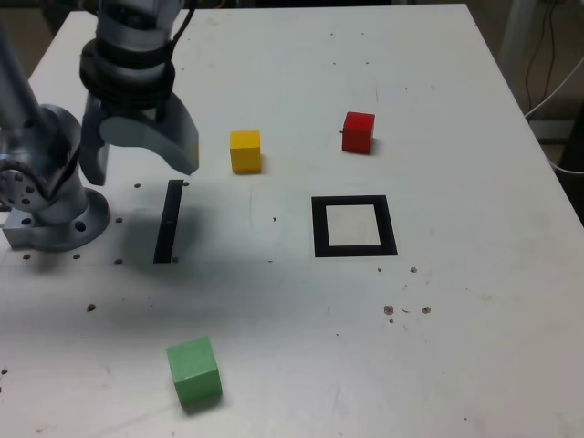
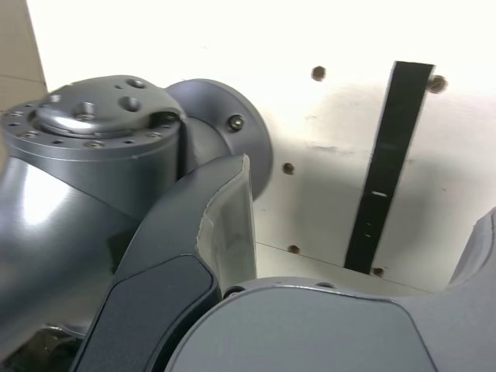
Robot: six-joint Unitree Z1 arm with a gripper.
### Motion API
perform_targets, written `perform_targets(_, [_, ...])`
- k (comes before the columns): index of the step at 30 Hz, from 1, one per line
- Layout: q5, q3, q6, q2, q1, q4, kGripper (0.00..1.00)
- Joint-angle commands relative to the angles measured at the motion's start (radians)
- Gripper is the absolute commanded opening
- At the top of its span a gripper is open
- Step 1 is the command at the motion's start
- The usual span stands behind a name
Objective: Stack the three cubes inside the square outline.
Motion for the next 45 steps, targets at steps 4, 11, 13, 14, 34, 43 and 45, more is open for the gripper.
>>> perform_targets(4, [0.001, -0.024, 0.009, 0.006, 0.001, -0.005, 1.00])
perform_targets(11, [0.038, -0.059, 0.033, -0.021, 0.001, 0.007, 0.99])
perform_targets(13, [0.060, -0.092, 0.058, -0.034, 0.004, 0.016, 0.99])
perform_targets(14, [0.069, -0.112, 0.073, -0.036, 0.007, 0.019, 0.99])
perform_targets(34, [0.119, -0.672, 0.656, 0.313, 0.297, 0.123, 0.97])
perform_targets(43, [0.120, -0.857, 0.769, 0.499, 0.361, 0.133, 0.97])
perform_targets(45, [0.120, -0.886, 0.776, 0.542, 0.363, 0.133, 0.96])
